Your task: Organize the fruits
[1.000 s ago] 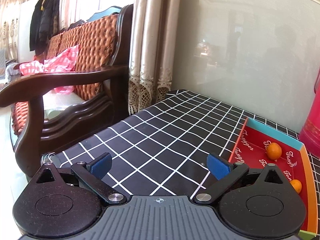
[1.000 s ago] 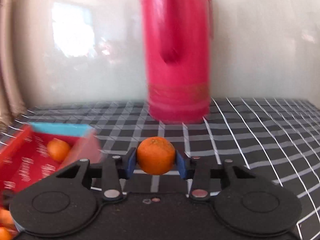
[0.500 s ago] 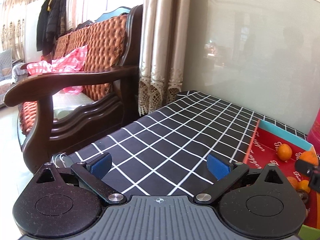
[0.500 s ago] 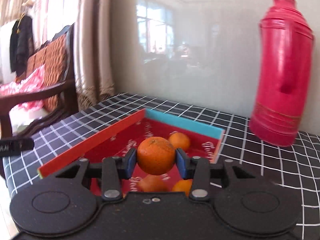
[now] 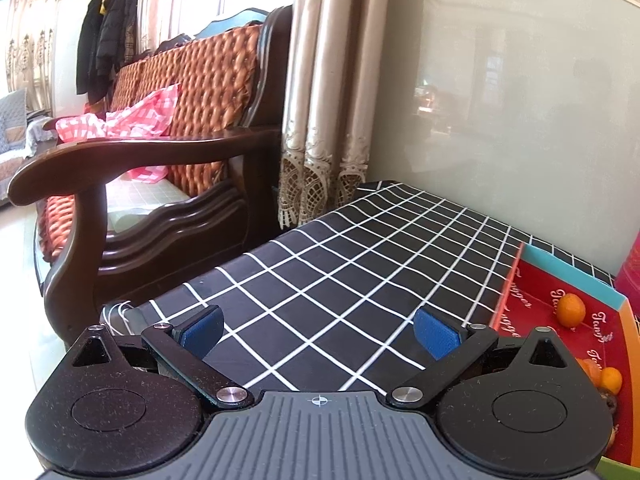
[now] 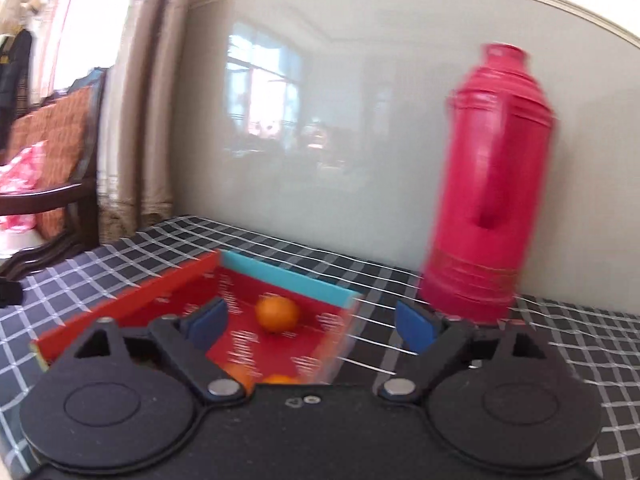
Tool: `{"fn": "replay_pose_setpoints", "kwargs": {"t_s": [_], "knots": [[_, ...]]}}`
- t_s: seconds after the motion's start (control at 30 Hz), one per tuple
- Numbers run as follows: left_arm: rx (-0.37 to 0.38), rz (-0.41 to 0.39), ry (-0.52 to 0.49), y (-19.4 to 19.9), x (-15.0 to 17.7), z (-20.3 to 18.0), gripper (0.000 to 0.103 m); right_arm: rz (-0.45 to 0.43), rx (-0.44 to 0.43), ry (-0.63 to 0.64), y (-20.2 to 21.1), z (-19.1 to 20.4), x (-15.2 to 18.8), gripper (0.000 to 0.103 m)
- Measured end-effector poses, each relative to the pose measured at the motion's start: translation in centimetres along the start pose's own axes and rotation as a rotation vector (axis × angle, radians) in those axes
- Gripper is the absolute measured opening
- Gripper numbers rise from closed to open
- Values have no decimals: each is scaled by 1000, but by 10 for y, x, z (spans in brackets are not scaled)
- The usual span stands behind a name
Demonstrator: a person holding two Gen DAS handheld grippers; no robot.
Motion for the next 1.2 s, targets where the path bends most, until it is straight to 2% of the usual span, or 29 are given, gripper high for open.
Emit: {"fn": "replay_pose_setpoints", "kwargs": {"t_s": [0.4,0.6,0.77,1.03,1.13,1.2], "knots": [[66,-11,-63,13,6,-53,101,143,354,-251,15,-160,49,91],[89,-32,-92,22,8,-77,103,215,512,-316,17,-215,77,92],[98,-19,-81,21,9,-86,103,265,568,-341,15,-235,96,93],[136,-34,-115,27,8,-99,103,285,583,-312,-3,-237,99,97],[124,-46,-124,27,6,-94,103,363,570,-300,-15,-237,102,97],[123,-36,-119,23,5,-88,103,379,570,-305,-17,-238,103,97]]}}
Point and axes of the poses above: each gripper's, at about its wrist camera, not at the fingertips, and y roughly against the way its jaws point, z to its left, x to its underside, the point moved 4 cm from there along -y, roughly the way its jaws point, and after that the axes turned 2 degrees about x, right-handed, at the moved point
